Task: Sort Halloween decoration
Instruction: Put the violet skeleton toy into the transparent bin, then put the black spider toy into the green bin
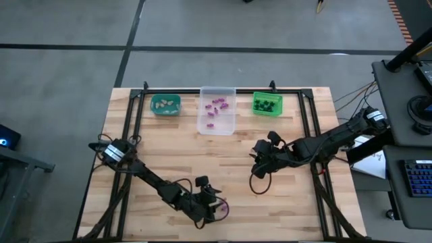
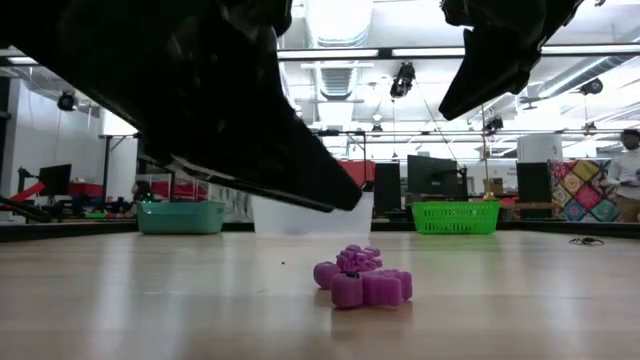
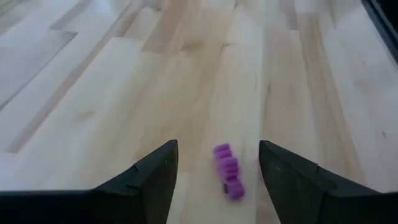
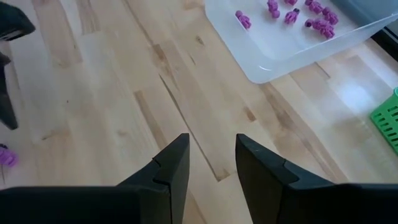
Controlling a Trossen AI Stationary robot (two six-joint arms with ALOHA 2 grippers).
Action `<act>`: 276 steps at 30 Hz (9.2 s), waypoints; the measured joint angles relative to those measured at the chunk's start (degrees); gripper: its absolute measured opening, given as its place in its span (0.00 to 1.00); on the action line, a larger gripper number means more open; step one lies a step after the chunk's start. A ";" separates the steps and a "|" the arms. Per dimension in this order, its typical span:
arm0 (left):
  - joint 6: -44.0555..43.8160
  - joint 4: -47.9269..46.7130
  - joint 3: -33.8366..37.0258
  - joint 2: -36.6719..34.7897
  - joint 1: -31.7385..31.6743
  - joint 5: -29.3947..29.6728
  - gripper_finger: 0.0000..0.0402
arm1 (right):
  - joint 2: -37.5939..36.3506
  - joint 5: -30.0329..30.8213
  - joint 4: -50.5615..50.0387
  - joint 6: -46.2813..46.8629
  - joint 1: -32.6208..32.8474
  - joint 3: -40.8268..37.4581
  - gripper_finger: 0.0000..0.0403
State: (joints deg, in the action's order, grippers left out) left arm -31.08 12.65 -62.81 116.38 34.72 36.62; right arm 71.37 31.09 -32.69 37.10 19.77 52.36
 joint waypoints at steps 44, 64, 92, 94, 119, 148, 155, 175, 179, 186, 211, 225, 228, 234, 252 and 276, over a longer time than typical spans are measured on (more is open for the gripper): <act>14.98 -19.63 -1.16 -16.68 -11.26 7.87 0.00 | -0.04 7.24 0.84 -2.01 0.11 -1.08 0.29; 28.36 -21.42 -1.11 -16.99 -55.68 -30.17 0.00 | -0.04 10.39 7.24 -17.20 -14.13 -2.25 0.29; 25.52 -19.74 -3.19 -15.60 -52.02 -22.55 0.33 | -0.04 -0.99 7.24 -7.55 -15.45 -3.30 0.29; 25.37 -19.74 -3.19 -17.47 -49.57 -22.57 0.33 | -0.04 -4.09 6.50 -5.75 -15.57 -3.30 0.29; 16.40 -19.46 -3.06 -23.21 -13.48 2.13 0.31 | 0.29 -22.62 -32.49 10.25 -20.31 -7.87 0.29; 14.91 -26.32 -3.04 -23.04 -10.76 4.92 0.31 | 12.70 -17.84 -11.49 9.06 -16.70 -4.65 0.29; -7.66 -55.42 -3.02 -23.04 -11.06 4.82 0.31 | 11.98 -20.20 9.10 -2.94 -16.28 -4.65 0.29; -50.41 -74.71 22.43 -22.99 -27.07 -9.09 0.02 | 12.17 -20.51 24.49 -7.67 -16.31 -4.74 0.29; -50.60 -73.56 23.61 -22.97 -27.45 -8.85 0.01 | 12.17 -20.52 24.48 -7.65 -16.31 -4.74 0.29; -47.85 -69.39 23.47 -22.97 -27.43 -8.52 0.00 | 12.17 -20.52 24.49 -7.62 -16.31 -4.74 0.29; -16.57 -63.32 7.26 -22.99 -12.47 -6.62 0.00 | 12.17 -20.50 24.49 -8.24 -16.28 -4.76 0.29; -1.02 -36.54 28.49 -29.25 -11.28 -3.32 0.00 | 12.20 -20.49 24.52 -8.20 -15.36 -4.79 0.29; -2.72 -36.39 30.98 -33.67 -11.28 -3.34 0.00 | 12.20 -20.51 24.63 -8.20 -15.08 -4.79 0.29; -6.91 -37.32 34.86 -43.46 -11.80 -1.73 0.00 | 12.20 -20.41 25.03 -8.20 -15.15 -4.79 0.29; -19.05 -32.05 43.45 -48.84 -13.18 0.98 0.00 | 20.31 -21.05 28.77 -7.13 -15.15 -4.27 0.29; -21.78 -25.24 30.65 -36.68 -10.96 -9.09 0.00 | 22.36 -24.34 28.52 -7.75 -15.02 -1.97 0.29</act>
State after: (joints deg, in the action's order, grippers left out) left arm -52.86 -12.58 -32.15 79.69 23.76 27.53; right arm 93.73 6.76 -4.17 29.35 4.75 50.39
